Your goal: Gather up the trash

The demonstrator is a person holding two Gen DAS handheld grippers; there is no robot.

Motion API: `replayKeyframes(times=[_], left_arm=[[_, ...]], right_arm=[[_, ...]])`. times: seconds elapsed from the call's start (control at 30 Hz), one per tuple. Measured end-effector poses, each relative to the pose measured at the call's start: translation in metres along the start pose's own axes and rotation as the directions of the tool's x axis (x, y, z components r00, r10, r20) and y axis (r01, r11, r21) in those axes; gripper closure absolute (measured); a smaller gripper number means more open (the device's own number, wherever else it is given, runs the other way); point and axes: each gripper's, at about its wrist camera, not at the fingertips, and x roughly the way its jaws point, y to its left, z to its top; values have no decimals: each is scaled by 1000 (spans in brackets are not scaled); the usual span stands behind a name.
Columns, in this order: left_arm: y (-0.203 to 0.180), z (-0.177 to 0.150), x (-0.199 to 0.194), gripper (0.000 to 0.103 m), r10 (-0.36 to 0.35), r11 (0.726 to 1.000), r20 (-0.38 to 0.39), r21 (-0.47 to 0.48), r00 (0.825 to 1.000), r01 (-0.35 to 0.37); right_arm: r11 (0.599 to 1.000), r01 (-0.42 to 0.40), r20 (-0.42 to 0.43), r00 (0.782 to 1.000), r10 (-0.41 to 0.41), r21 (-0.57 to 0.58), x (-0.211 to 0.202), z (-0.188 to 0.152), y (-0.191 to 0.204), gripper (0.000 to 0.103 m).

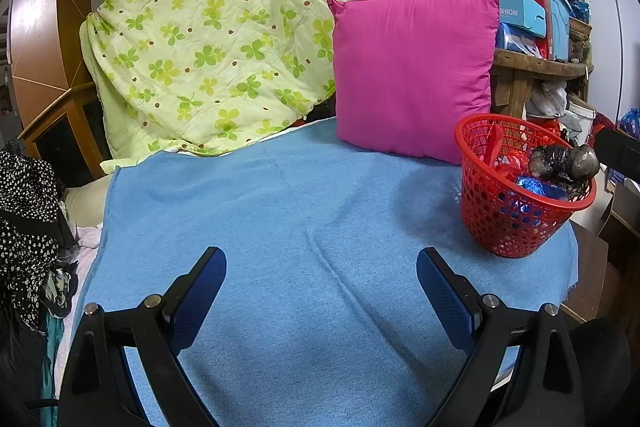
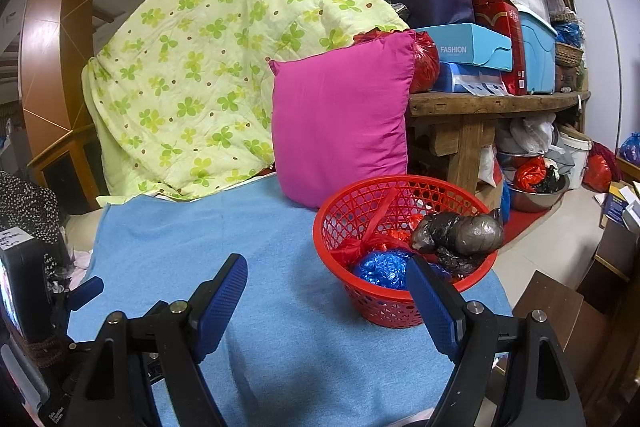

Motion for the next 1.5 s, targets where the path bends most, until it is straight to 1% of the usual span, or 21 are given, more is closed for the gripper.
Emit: replayKeyframes(times=[1.0, 1.5], left_arm=[[-2, 1, 1, 7, 7, 1000, -3, -2, 1000, -7], [-3, 0, 3, 7, 4, 1000, -3, 2, 1000, -4]], right_arm=[[1000, 6, 3, 1000, -6, -5, -4, 6, 3, 19], [1000, 17, -5, 1000, -17, 7, -3, 1, 1, 19]])
